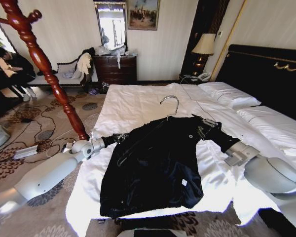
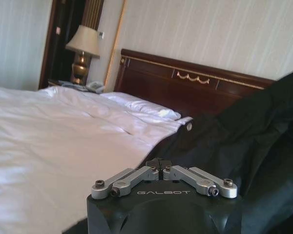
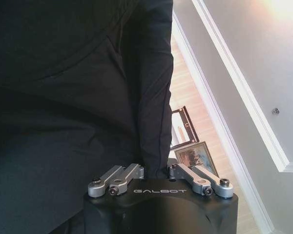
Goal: Pick up the clothes from the bed and hang them on the clothes hanger.
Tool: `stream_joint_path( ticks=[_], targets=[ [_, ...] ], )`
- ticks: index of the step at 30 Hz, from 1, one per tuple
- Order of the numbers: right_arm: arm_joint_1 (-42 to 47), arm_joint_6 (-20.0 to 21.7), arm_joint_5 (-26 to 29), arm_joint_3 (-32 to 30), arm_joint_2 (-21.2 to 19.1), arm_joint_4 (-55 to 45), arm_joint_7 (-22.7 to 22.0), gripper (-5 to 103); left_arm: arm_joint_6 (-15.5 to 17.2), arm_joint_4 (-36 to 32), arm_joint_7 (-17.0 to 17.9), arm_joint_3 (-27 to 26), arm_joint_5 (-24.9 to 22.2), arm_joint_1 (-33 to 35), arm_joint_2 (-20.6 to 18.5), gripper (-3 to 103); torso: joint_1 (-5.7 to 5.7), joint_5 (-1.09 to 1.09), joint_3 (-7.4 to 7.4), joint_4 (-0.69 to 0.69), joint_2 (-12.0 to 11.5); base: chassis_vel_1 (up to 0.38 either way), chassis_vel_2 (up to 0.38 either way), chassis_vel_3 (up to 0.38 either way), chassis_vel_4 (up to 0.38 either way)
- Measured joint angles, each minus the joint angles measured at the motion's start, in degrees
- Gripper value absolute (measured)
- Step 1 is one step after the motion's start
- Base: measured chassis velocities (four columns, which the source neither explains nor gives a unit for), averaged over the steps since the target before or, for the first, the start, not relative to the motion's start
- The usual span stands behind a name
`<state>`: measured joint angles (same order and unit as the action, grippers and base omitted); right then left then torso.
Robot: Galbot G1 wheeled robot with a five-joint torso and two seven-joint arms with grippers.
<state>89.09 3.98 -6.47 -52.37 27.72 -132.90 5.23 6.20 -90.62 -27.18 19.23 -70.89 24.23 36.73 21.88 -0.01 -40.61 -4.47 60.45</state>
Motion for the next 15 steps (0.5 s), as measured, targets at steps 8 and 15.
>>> stream_joint_path(
  ticks=[8,15],
  targets=[
    [-0.96,0.13,0.15,0.87,0.05,0.15,0.02,16,-0.77,0.28,-1.05,1.05,3.27,-1.57,-0.78,23,0.00,0.00,0.00,0.02,0.00,0.000,0.000,0.000,0.000],
    [0.33,0.16,0.36,-0.11,-0.27,-0.16,0.09,16,-1.33,2.75,-3.75,4.82,5.76,-5.70,1.50,51,0.00,0.00,0.00,0.00,0.00,0.000,0.000,0.000,0.000]
  ],
)
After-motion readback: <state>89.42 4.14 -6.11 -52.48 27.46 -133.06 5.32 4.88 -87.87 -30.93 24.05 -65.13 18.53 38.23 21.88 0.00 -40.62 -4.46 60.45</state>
